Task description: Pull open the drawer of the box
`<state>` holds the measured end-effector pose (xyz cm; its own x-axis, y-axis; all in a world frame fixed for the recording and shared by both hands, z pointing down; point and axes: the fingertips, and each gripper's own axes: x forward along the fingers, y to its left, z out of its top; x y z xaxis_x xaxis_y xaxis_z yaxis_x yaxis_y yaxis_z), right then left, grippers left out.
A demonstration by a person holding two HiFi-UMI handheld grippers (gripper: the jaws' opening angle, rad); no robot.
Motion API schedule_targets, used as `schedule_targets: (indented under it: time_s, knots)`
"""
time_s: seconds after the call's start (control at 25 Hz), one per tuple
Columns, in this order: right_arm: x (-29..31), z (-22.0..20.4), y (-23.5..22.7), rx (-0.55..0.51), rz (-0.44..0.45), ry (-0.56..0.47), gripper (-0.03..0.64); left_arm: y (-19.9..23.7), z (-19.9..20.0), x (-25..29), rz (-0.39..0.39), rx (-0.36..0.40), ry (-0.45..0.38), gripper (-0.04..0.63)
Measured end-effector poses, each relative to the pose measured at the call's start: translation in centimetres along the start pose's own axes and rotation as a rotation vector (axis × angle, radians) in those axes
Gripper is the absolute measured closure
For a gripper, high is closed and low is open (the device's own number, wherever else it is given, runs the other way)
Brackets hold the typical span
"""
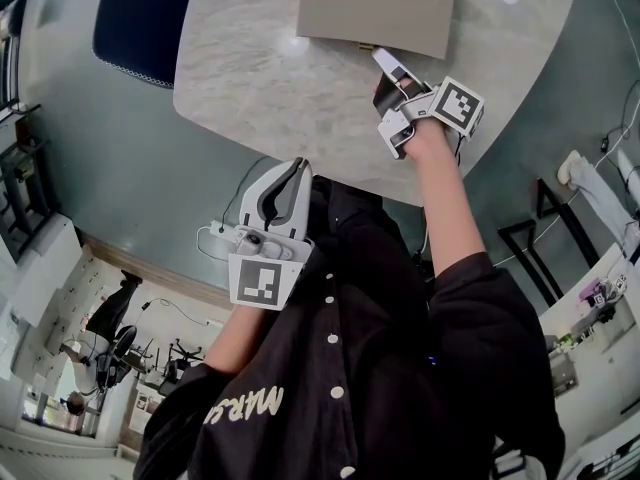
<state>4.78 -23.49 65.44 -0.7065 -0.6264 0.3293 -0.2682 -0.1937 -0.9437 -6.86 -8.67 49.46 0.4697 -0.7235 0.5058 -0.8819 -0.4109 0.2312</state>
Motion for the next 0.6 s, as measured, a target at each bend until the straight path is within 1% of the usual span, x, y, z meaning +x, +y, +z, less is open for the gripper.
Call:
schedule_targets:
  time_s: [0.12, 0.28, 0.52, 0.6]
  knots:
    - [0.3, -0.4, 0.6, 0.007, 0.009, 0.012, 0.594, 0.2, 0.1, 0.1, -0.002, 0.0, 0.0, 0.571]
    - [-0.5, -1.2, -0.1, -0.013, 0.009, 0.019, 0.594, 0.2, 0.0, -0.1, -0.004, 0.007, 0.005, 0.571]
    - [-2.2, -3.8, -0.8, 0.026, -0.012, 0.028, 0.594, 0.0, 0.2, -0.5, -0.004, 0.011, -0.003, 0.571]
    - [-2.4, -4.7, -0.8, 0.016, -0.019, 0.033, 0.593, 0.4, 0.2, -0.8, -0.005, 0.013, -0.005, 0.571]
